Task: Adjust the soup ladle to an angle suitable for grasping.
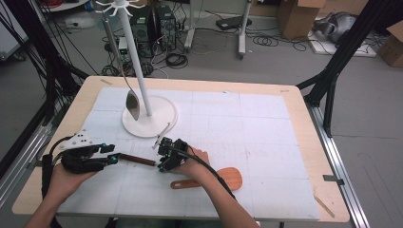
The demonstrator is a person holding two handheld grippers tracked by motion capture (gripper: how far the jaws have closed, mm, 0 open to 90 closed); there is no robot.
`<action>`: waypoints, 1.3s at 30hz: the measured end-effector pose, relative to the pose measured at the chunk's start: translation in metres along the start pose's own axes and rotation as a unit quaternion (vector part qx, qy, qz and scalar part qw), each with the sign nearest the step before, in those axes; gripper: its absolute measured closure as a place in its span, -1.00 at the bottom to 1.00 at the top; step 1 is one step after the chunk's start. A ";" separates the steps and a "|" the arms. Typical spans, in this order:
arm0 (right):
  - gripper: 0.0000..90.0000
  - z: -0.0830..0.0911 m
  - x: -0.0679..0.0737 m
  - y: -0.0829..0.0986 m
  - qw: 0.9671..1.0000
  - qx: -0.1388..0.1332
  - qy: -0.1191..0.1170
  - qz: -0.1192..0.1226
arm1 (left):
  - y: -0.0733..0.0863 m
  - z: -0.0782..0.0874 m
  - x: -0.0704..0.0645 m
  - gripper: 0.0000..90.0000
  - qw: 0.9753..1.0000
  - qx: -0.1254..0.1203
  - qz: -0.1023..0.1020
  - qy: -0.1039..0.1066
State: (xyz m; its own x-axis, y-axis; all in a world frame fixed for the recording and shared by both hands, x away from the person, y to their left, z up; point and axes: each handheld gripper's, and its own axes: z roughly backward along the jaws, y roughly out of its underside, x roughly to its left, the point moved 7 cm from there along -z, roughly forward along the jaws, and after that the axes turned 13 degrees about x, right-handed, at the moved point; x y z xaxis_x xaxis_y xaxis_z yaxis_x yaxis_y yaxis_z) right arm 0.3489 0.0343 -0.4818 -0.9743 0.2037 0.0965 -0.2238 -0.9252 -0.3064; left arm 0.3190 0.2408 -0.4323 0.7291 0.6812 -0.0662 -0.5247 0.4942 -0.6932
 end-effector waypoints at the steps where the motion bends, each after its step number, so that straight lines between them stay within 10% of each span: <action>1: 0.60 0.000 0.000 0.000 1.000 0.001 0.001 0.000 | 0.000 0.000 0.000 0.24 1.000 -0.001 0.001 0.000; 18: 0.87 0.001 0.002 0.001 1.000 0.005 -0.014 0.020 | 0.000 -0.002 -0.001 0.24 1.000 0.002 -0.001 0.000; 39: 0.87 0.036 -0.007 0.004 0.998 -0.068 -0.007 -0.003 | -0.004 0.001 -0.001 0.19 1.000 -0.016 0.013 0.004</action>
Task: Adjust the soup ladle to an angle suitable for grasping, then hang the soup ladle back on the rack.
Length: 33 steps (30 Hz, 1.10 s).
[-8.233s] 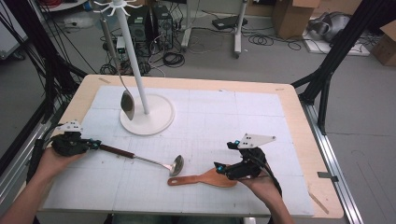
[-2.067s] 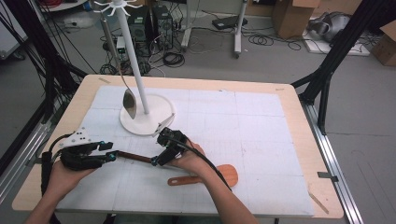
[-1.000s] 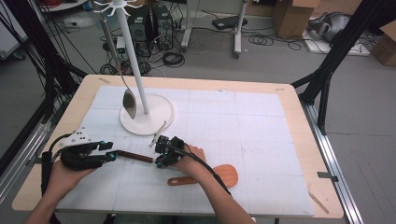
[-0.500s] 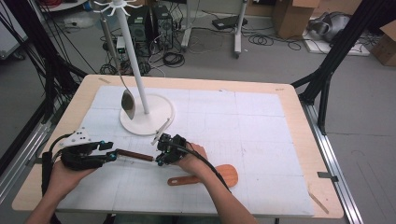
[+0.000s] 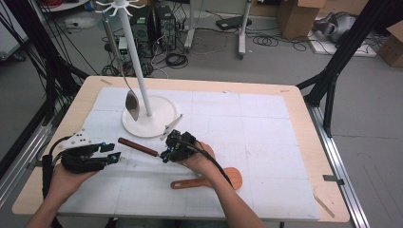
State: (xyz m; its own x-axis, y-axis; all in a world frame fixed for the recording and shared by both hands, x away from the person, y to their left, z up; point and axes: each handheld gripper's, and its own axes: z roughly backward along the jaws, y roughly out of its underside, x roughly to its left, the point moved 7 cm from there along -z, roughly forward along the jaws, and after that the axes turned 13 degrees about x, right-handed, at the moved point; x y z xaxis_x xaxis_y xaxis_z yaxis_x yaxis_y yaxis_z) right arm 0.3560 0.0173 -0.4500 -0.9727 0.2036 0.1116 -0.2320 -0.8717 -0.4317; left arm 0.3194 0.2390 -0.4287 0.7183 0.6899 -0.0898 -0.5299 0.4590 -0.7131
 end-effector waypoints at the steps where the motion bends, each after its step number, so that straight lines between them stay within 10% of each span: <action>1: 0.87 0.001 0.000 0.000 1.000 -0.004 0.001 0.001 | -0.001 0.000 0.000 0.19 1.000 -0.001 0.000 0.002; 33: 0.87 0.036 0.012 -0.016 0.994 -0.105 0.008 0.000 | -0.064 0.001 -0.034 0.03 0.998 -0.029 -0.006 0.061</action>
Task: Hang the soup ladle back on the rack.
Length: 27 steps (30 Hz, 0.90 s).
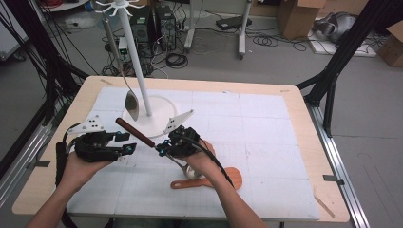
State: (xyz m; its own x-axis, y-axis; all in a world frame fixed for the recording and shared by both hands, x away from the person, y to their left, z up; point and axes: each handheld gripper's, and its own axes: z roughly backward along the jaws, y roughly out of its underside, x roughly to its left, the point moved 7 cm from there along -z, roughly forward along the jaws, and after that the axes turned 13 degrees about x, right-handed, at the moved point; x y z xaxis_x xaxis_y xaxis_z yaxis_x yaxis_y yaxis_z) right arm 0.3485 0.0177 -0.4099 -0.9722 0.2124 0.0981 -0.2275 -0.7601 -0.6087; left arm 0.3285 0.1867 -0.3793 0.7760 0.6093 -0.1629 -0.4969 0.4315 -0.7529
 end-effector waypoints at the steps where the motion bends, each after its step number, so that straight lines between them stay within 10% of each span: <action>1: 0.87 0.000 0.000 -0.001 1.000 -0.003 -0.001 0.001 | -0.002 0.000 -0.001 0.03 1.000 -0.002 0.000 0.001; 27: 0.88 0.001 0.011 -0.019 0.999 -0.044 -0.003 -0.006 | -0.035 0.005 -0.008 0.34 1.000 -0.025 0.006 0.013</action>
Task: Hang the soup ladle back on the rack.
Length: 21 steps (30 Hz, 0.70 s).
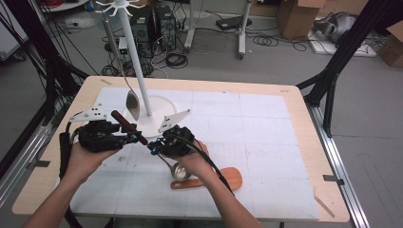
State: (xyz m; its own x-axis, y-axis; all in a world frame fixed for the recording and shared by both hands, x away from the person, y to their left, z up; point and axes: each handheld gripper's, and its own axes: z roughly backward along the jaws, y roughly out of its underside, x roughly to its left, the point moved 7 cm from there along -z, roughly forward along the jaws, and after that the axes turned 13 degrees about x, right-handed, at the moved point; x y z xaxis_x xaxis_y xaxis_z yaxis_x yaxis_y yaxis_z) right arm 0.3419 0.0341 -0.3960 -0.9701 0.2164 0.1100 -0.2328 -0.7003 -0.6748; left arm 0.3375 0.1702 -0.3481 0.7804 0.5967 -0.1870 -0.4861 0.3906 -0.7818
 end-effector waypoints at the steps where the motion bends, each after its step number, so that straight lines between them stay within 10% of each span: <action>1: 0.88 0.000 0.000 0.000 1.000 -0.002 0.000 0.000 | -0.001 0.000 0.000 0.35 1.000 -0.003 0.003 0.002; 21: 0.79 -0.006 0.000 0.008 0.998 -0.015 -0.056 -0.007 | -0.016 0.011 -0.011 0.61 0.996 -0.012 -0.025 0.084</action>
State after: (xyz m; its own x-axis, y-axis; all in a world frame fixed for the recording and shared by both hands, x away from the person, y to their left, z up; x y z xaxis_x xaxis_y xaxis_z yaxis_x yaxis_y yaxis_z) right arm 0.3406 0.0324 -0.4058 -0.9689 0.1468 0.1992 -0.2453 -0.6763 -0.6946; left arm 0.3325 0.1653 -0.3267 0.8590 0.4502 -0.2439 -0.4378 0.3989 -0.8057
